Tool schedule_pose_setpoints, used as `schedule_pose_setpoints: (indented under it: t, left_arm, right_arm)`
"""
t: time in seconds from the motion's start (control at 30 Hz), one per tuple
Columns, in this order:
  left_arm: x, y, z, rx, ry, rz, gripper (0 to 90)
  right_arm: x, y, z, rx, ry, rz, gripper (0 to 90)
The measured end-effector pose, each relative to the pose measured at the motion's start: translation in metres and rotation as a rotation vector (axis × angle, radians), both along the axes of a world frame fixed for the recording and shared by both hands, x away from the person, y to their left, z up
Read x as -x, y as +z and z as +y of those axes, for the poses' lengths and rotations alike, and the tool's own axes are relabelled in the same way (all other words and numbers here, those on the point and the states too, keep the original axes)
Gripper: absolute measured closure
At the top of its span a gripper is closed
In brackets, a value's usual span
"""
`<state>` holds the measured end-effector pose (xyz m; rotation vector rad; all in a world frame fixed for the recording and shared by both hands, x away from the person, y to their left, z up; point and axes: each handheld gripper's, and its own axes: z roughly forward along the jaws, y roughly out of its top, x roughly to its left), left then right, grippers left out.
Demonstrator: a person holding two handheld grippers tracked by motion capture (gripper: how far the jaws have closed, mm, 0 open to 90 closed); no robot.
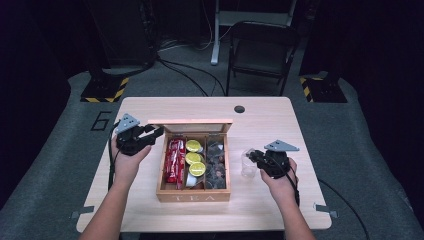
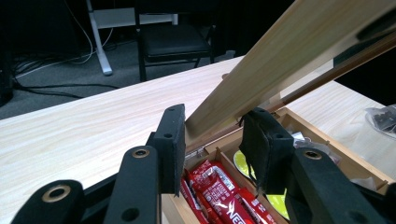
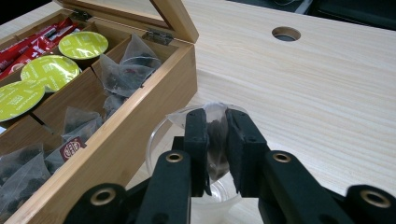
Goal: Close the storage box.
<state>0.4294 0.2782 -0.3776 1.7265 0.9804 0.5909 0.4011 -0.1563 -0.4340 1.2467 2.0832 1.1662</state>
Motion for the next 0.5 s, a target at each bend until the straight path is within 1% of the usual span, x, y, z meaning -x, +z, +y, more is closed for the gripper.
schedule_pose_setpoints:
  t: [0.07, 0.13, 0.33, 0.4, 0.5]
  left_arm:
    - [0.0, 0.0, 0.0, 0.0, 0.0, 0.0, 59.9]
    - [0.0002, 0.0, 0.0, 0.0, 0.0, 0.001, 59.9]
    - [0.0008, 0.0, -0.0005, 0.003, -0.001, -0.001, 59.3]
    - [0.0012, 0.0001, -0.0006, 0.001, -0.002, -0.001, 59.2]
    - [0.0027, 0.0008, -0.0005, -0.002, -0.006, -0.002, 58.4]
  right_arm:
    - [0.0005, 0.0006, 0.0, 0.002, -0.002, 0.0, 76.0]
    - [0.0006, 0.0012, 0.0, -0.007, 0.002, -0.004, 74.4]
    - [0.0021, 0.004, 0.0022, -0.014, 0.004, -0.02, 72.1]
    - [0.0028, 0.0057, 0.0031, -0.011, 0.004, -0.027, 70.6]
    - [0.0023, 0.0083, 0.0061, -0.02, 0.013, -0.039, 66.3]
